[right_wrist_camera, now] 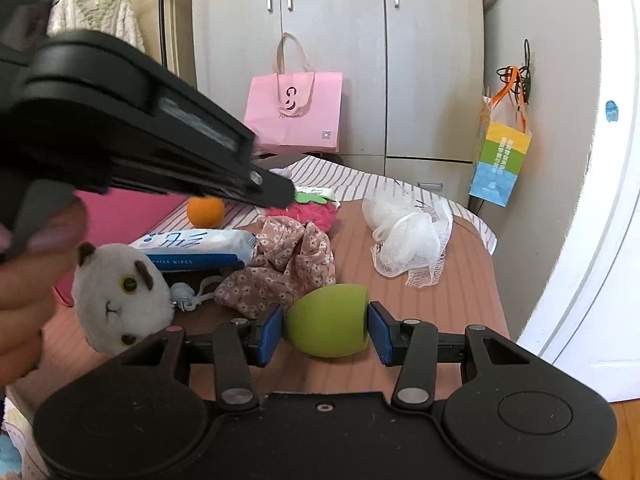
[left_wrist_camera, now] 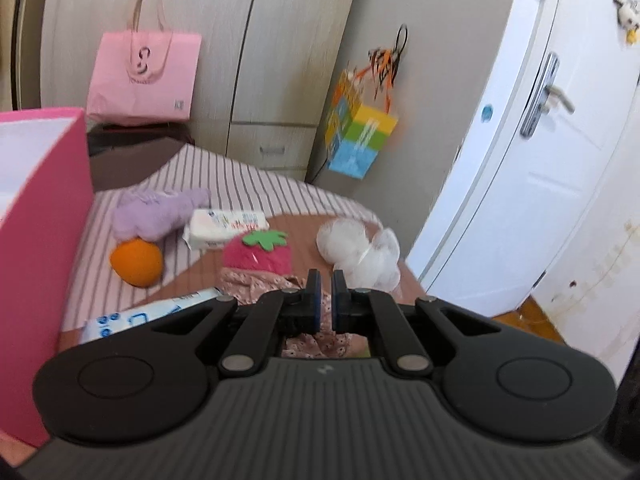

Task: Organize soft objects
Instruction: 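Close the left gripper on the pink floral scrunchie and lift it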

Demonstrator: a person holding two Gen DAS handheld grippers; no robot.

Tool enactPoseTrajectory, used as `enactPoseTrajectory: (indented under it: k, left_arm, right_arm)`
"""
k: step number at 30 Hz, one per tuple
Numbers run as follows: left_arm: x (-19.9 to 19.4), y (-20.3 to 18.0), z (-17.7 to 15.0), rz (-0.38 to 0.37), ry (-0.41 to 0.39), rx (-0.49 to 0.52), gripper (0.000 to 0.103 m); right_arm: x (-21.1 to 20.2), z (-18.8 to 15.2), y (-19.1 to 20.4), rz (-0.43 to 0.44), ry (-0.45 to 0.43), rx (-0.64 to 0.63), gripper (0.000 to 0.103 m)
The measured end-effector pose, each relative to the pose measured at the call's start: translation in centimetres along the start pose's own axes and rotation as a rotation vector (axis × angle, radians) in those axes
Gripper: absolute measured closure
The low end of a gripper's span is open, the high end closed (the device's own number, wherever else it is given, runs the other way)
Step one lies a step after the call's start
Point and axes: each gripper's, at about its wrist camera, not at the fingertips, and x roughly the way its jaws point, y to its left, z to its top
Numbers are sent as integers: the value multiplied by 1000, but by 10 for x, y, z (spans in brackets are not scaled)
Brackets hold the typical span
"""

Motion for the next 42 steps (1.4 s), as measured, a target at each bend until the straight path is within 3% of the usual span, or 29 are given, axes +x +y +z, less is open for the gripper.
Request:
enactPoseTrajectory:
  k: [11, 17, 18, 20, 21, 24, 25, 27, 32, 35, 42]
  left_arm:
    - [-50, 28, -9, -31, -93, -79, 99]
    - [-22, 14, -9, -12, 32, -13, 94]
    - [-13, 9, -9, -12, 54, 2, 92]
    - [3, 4, -7, 1, 91, 20, 76]
    - [12, 1, -5, 12, 110, 31, 63]
    - [33, -8, 1, 91, 130, 75, 52]
    - [39, -12, 3, 120, 134, 97, 42]
    - [49, -15, 6, 133, 144, 126, 33]
    - [72, -12, 5, 203, 166, 92, 28]
    - [85, -8, -7, 224, 217, 99, 28]
    - [77, -11, -25, 252, 199, 169, 27]
  right_arm:
    - [-20, 5, 14, -26, -19, -9, 51]
    - [-24, 2, 7, -51, -16, 13, 51]
    - [-23, 1, 4, -52, -13, 22, 51]
    - [-20, -2, -1, -52, -9, 32, 51]
    - [-19, -3, -3, -48, -9, 32, 51]
    - [-17, -5, -6, -34, -12, 15, 51]
    - [-17, -6, -6, -34, -14, 8, 52]
    - [-15, -6, -9, -38, -16, -2, 51]
    - [-12, -8, -20, -44, -19, 2, 51]
    - [-9, -10, -23, -38, -14, 7, 51]
    - [-8, -14, -22, -10, -5, -10, 51]
